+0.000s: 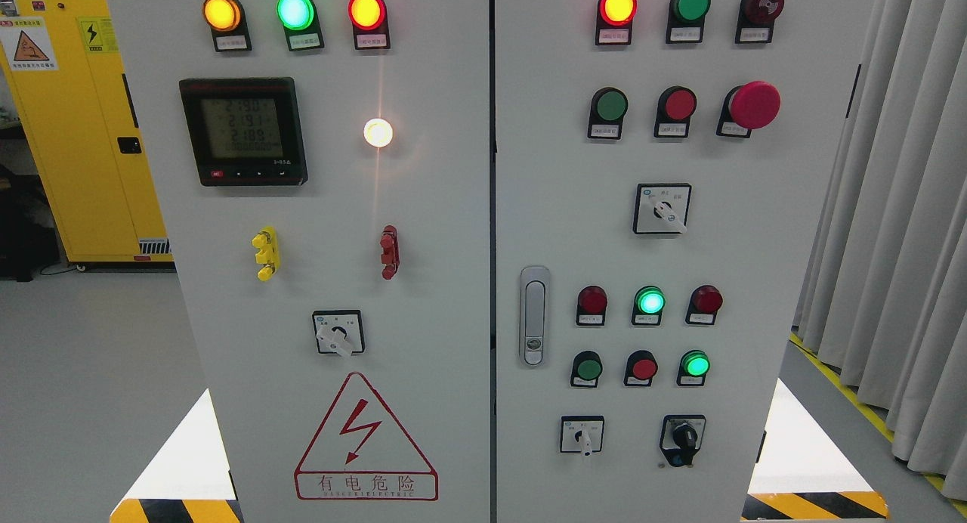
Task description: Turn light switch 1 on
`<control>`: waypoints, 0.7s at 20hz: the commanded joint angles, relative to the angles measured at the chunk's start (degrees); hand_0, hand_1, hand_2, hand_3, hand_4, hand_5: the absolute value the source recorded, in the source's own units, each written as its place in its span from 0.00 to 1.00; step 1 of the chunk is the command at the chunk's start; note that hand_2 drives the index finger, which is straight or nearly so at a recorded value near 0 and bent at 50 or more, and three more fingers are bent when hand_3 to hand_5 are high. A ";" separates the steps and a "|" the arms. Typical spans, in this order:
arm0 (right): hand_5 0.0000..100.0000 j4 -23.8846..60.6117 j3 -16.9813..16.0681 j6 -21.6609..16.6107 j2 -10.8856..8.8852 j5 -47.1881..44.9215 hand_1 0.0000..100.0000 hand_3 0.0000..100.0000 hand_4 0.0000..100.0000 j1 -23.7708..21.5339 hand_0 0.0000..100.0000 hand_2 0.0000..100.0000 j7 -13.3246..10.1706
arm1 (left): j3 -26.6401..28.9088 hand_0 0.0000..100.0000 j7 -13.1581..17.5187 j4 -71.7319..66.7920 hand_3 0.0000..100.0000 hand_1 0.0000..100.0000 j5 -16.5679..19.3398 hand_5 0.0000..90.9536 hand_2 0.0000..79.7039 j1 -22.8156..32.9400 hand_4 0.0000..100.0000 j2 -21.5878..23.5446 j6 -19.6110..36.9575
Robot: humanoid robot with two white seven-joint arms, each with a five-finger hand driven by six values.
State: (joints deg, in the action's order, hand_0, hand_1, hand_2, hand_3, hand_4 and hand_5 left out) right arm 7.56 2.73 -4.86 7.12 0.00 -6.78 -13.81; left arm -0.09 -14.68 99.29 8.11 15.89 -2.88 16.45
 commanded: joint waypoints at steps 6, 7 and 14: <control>0.00 0.00 0.00 0.02 0.00 -1.67 0.50 0.00 0.00 0.01 0.00 0.04 0.01 | 3.78 0.19 4.21 -43.62 0.47 0.29 -9.60 0.23 0.28 9.34 0.53 6.40 10.09; 0.00 0.00 0.00 0.02 0.00 -1.67 0.50 0.00 0.00 0.01 0.00 0.04 0.01 | 3.78 0.19 5.17 -46.61 0.45 0.29 -9.60 0.17 0.26 9.34 0.50 6.40 10.09; 0.00 0.00 0.00 0.02 0.00 -1.67 0.50 0.00 0.00 0.01 0.00 0.04 0.01 | 3.25 0.19 13.09 -73.84 0.35 0.29 -9.08 0.00 0.11 4.07 0.37 5.52 9.47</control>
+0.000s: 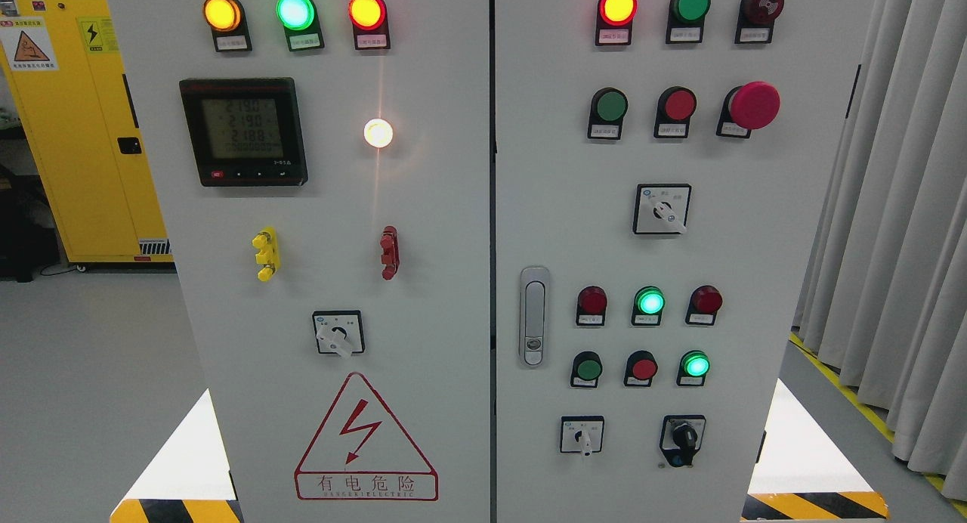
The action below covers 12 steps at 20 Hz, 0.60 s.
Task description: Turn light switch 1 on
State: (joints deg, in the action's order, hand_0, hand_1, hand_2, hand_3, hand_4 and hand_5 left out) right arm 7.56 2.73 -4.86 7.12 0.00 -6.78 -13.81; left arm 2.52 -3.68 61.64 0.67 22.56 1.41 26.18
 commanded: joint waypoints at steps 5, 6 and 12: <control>0.00 0.00 0.00 0.02 0.00 -1.67 0.50 0.00 0.00 0.01 0.00 0.04 0.01 | -2.08 0.19 8.85 -50.47 0.26 0.28 -2.08 0.00 0.00 -5.95 0.32 0.61 -4.54; 0.00 0.00 0.00 0.02 0.00 -1.67 0.50 0.00 0.00 0.01 0.00 0.04 0.01 | -2.00 0.19 9.13 -50.74 0.21 0.27 -1.99 0.00 0.00 -6.12 0.29 0.44 -7.00; 0.00 0.00 0.00 0.02 0.00 -1.67 0.50 0.00 0.00 0.01 0.00 0.04 0.01 | -1.91 0.19 12.29 -51.36 0.04 0.25 -2.25 0.00 0.00 -6.30 0.15 0.26 -15.62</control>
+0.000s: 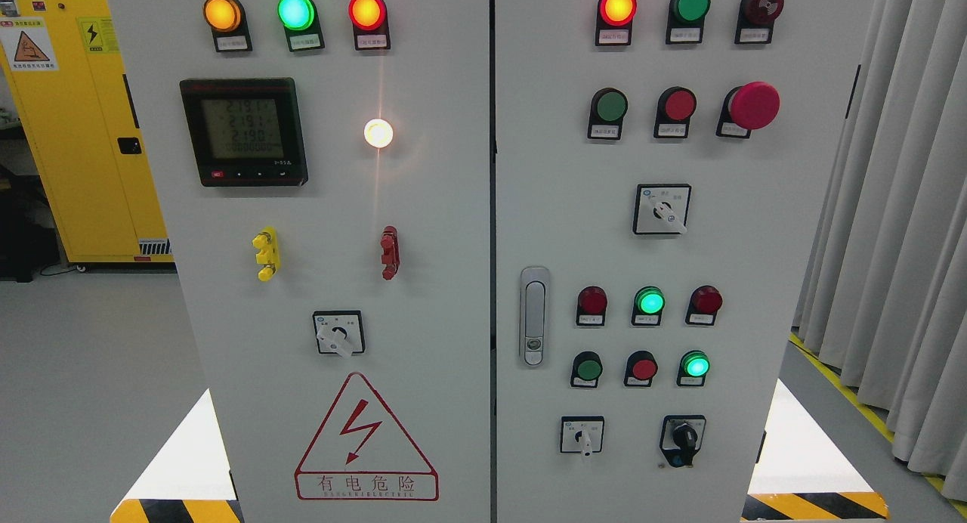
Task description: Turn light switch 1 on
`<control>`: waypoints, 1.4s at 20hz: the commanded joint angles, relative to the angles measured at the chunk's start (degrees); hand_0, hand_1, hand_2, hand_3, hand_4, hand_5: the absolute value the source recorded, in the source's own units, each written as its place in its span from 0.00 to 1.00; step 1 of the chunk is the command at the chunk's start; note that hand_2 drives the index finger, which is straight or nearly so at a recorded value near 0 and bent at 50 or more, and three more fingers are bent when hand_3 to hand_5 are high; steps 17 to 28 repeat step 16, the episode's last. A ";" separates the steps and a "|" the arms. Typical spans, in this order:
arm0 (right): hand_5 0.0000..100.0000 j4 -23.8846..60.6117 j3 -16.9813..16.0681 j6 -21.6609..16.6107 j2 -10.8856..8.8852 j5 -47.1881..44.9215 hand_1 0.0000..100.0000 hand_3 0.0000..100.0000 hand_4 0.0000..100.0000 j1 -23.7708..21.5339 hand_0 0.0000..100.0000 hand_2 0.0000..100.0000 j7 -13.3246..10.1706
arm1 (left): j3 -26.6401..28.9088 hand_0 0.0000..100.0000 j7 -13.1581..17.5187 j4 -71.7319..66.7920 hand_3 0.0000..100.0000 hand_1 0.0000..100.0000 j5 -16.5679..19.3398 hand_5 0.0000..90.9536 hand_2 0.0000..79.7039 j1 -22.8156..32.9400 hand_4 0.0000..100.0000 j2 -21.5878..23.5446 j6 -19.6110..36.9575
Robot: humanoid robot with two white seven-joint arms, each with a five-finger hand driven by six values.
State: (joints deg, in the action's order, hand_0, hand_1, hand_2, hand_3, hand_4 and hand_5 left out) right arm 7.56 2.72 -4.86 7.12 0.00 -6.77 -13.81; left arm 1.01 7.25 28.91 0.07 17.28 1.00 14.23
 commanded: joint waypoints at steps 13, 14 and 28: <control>0.00 0.00 0.00 0.02 0.00 -1.67 0.50 0.00 0.00 -0.08 0.00 0.04 0.01 | -0.48 0.18 0.05 -17.74 0.00 0.18 -1.74 0.00 0.00 -7.43 0.00 -1.52 -7.02; 0.00 0.00 0.00 0.02 0.00 -1.67 0.50 0.00 0.00 0.01 0.00 0.04 0.01 | -0.48 0.18 0.22 -17.74 0.00 0.18 -1.74 0.00 0.00 -7.52 0.00 -1.61 -7.02; 0.00 0.00 0.00 0.02 0.00 -1.67 0.50 0.00 0.00 0.01 0.00 0.04 0.01 | -0.48 0.18 0.40 -17.92 0.00 0.18 -1.74 0.00 0.00 -8.13 0.00 -1.61 -7.11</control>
